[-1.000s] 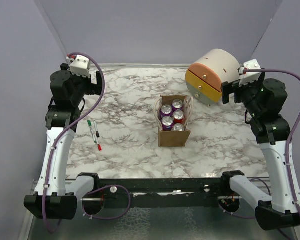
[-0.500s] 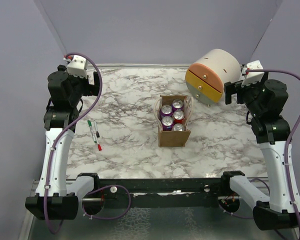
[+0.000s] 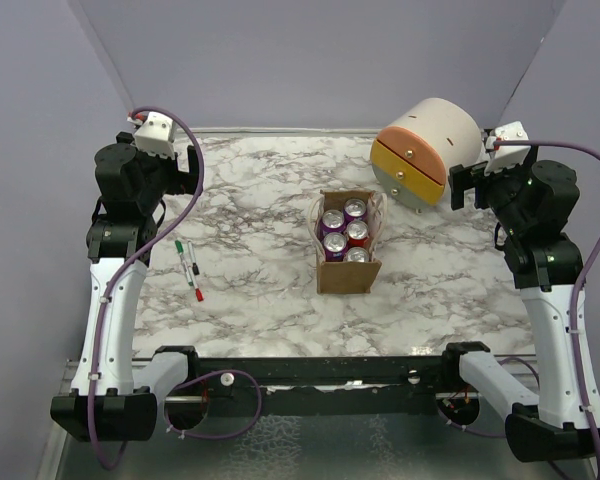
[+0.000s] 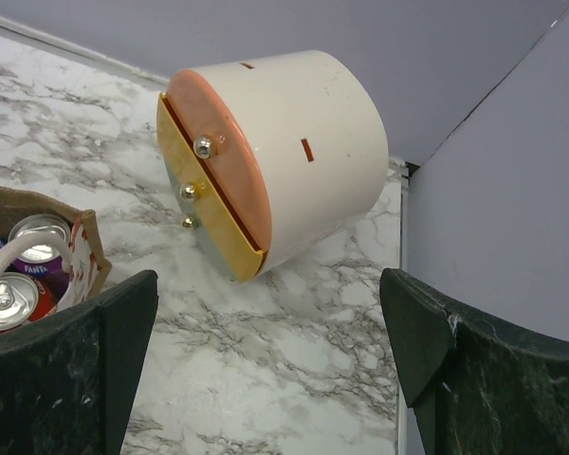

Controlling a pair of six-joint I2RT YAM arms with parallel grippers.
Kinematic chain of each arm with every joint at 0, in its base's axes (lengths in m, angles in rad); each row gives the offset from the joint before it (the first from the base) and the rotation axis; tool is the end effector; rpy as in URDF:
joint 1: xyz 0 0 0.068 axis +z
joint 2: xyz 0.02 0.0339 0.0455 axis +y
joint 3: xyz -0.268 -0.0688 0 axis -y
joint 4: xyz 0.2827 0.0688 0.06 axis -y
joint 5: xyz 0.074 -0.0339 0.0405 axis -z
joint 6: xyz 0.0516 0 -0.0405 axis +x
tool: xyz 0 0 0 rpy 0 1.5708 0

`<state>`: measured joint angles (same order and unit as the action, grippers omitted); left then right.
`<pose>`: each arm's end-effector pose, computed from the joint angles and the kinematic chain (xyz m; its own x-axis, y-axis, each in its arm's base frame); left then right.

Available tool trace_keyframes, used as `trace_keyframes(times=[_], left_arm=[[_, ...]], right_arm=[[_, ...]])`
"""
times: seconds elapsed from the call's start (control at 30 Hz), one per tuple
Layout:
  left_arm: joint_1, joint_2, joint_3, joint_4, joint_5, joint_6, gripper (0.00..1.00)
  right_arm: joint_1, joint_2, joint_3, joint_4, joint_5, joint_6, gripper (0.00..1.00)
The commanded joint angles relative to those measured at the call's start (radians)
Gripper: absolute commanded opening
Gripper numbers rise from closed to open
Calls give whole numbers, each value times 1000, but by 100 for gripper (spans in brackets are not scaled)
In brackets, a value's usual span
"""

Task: Place the beverage into the canvas bag

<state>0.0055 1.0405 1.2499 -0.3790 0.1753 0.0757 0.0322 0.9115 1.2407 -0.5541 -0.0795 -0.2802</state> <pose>0.2716 -0.0075 0.4411 -0.1557 0.0736 -0.9851 0.1788 0.9829 0.0452 0.2260 0.0114 0.4455 -0.1839 -0.2817 -0.9417 -0.1668 0.9531 -0.2526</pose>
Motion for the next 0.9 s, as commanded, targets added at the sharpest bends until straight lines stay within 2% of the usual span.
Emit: trace_keyframes(times=[0.0, 0.87], left_arm=[[8, -21, 20, 0, 32, -12, 99], [13, 0, 9, 35, 35, -38, 99]], right_arm=[[-6, -3, 25, 0, -21, 11, 100], [-7, -17, 4, 19, 20, 0, 100]])
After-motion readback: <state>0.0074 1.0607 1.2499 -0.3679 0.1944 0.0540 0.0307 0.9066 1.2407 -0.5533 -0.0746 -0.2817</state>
